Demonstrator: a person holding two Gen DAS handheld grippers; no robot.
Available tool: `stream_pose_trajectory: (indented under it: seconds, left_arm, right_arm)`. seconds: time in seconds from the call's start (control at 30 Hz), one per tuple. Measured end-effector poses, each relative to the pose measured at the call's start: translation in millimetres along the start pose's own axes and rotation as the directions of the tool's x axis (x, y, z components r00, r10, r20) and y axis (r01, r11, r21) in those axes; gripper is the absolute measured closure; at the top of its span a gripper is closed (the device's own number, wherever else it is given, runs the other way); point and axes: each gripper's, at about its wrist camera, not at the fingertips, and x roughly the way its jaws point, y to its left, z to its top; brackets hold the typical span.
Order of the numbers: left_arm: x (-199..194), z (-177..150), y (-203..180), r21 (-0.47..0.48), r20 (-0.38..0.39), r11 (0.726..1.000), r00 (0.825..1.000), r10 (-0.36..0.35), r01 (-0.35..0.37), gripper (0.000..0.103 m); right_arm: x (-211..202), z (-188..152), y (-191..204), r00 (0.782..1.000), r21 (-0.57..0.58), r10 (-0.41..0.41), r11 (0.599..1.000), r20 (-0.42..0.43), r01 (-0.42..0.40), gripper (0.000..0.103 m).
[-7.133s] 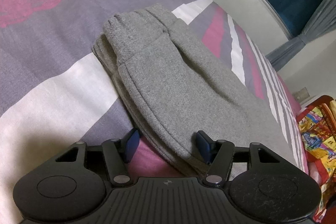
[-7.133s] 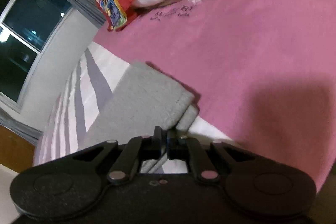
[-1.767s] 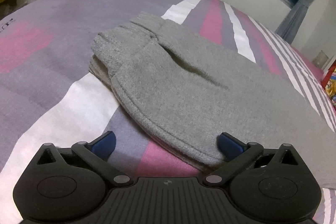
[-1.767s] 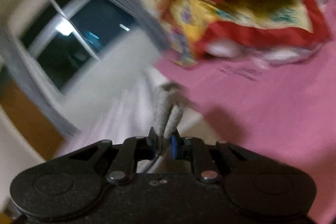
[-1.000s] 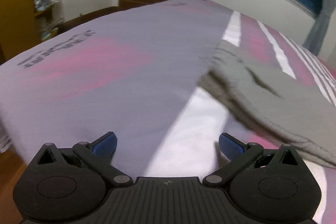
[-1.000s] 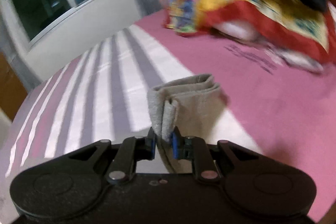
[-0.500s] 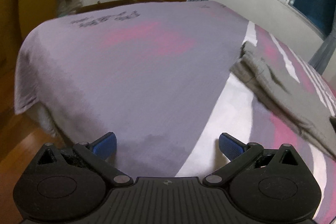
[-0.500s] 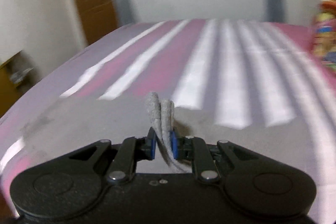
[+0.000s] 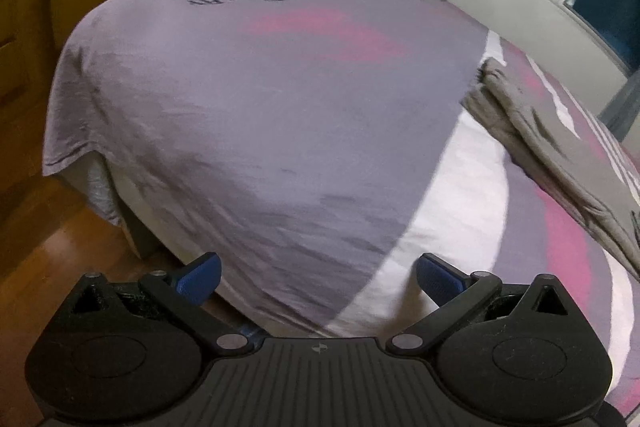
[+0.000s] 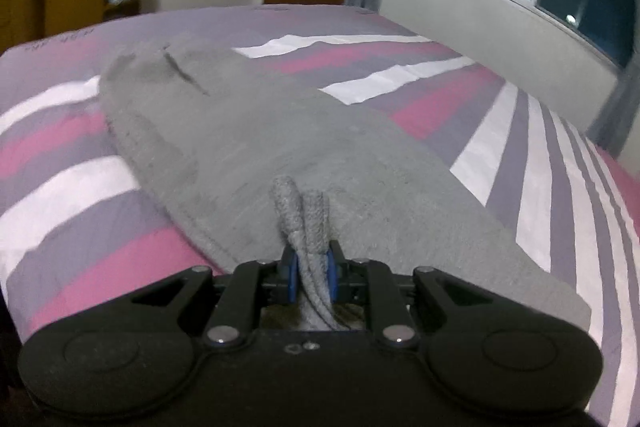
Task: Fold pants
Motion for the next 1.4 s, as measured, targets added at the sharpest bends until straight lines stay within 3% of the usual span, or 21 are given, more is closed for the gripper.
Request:
stream_pose_trajectory:
  seconds: [0.1,0.3,0.33,0.4,0.47,0.57,0.7,0.77,0.87,0.93,1.0,1.07,1.1,1.17,1.27,1.3,1.33,1.37,1.4]
  left_arm:
    - [-1,0,-13,0.021,0.001,1.0,1.0,-0.018,0.017,0.0]
    - [-9,7,-36,0.05,0.006,0.998,0.999,-0.046,0.045,0.0]
    - [-11,8,-41,0.059,0.01,0.997,0.999,-0.052,0.051,0.0]
    - [-14,12,-54,0.084,0.011,0.994,0.997,-0.074,0.073,0.0]
    - [-18,17,-72,0.116,0.017,0.988,0.995,-0.102,0.099,0.0]
    - [-20,24,-104,0.164,0.02,0.976,0.989,-0.15,0.145,0.0]
    - [-16,32,-168,0.223,0.005,0.943,0.967,-0.253,0.246,0.0]
    - [-15,33,-208,0.26,-0.012,0.91,0.943,-0.332,0.324,0.0]
    - [-7,29,-266,0.253,-0.096,0.835,0.872,-0.48,0.488,0.001]
    - [2,24,-300,0.226,-0.161,0.795,0.826,-0.54,0.563,0.001]
    - [12,21,-324,0.224,-0.216,0.773,0.804,-0.554,0.593,0.002]
    - [26,19,-339,0.195,-0.279,0.766,0.784,-0.555,0.612,0.028]
    - [35,17,-344,0.163,-0.314,0.762,0.765,-0.563,0.627,0.031]
    - [49,15,-349,0.103,-0.358,0.759,0.736,-0.575,0.643,0.031]
    - [70,11,-349,-0.014,-0.399,0.736,0.672,-0.624,0.676,0.031]
    - [74,6,-349,-0.036,-0.403,0.73,0.659,-0.635,0.682,0.032]
    - [80,5,-350,-0.064,-0.411,0.723,0.642,-0.647,0.688,0.041]
    - [83,-1,-349,-0.077,-0.423,0.721,0.632,-0.649,0.689,0.065]
    - [87,-6,-352,-0.076,-0.442,0.724,0.628,-0.641,0.686,0.078]
  right_arm:
    - [3,0,13,0.999,0.005,0.028,1.0,-0.03,-0.028,0.076]
    - [-16,-3,19,0.992,0.07,0.116,0.99,0.054,-0.12,0.056]
    - [-23,-6,15,0.986,0.096,0.143,0.984,0.083,-0.15,0.065]
    - [-37,-12,5,0.969,0.167,0.211,0.959,0.128,-0.231,0.07]
    - [-51,-21,-2,0.974,0.189,0.16,0.963,0.163,-0.19,0.079]
    - [-71,-41,-24,0.985,0.273,0.022,0.959,0.168,-0.068,0.081]
    - [-96,-74,-74,0.98,0.459,-0.16,0.884,0.12,0.088,0.08]
    - [-105,-92,-100,0.975,0.551,-0.213,0.823,0.069,0.141,0.08]
    - [-117,-115,-128,0.973,0.659,-0.228,0.738,0.036,0.148,0.073]
    - [-122,-125,-133,0.972,0.679,-0.232,0.719,0.037,0.146,0.071]
    - [-123,-131,-134,0.972,0.686,-0.232,0.714,0.041,0.142,0.069]
    - [-126,-138,-134,0.973,0.695,-0.226,0.707,0.05,0.129,0.069]
    - [-125,-140,-135,0.973,0.701,-0.222,0.703,0.057,0.119,0.069]
    - [-121,-143,-137,0.975,0.714,-0.216,0.691,0.059,0.11,0.069]
    - [-118,-148,-141,0.977,0.734,-0.206,0.672,0.061,0.096,0.069]
    - [-116,-149,-143,0.978,0.737,-0.202,0.669,0.061,0.092,0.069]
    - [-114,-149,-144,0.978,0.741,-0.199,0.666,0.06,0.09,0.069]
    - [-111,-150,-145,0.979,0.744,-0.198,0.662,0.058,0.09,0.069]
    - [-109,-151,-147,0.979,0.749,-0.197,0.657,0.055,0.09,0.069]
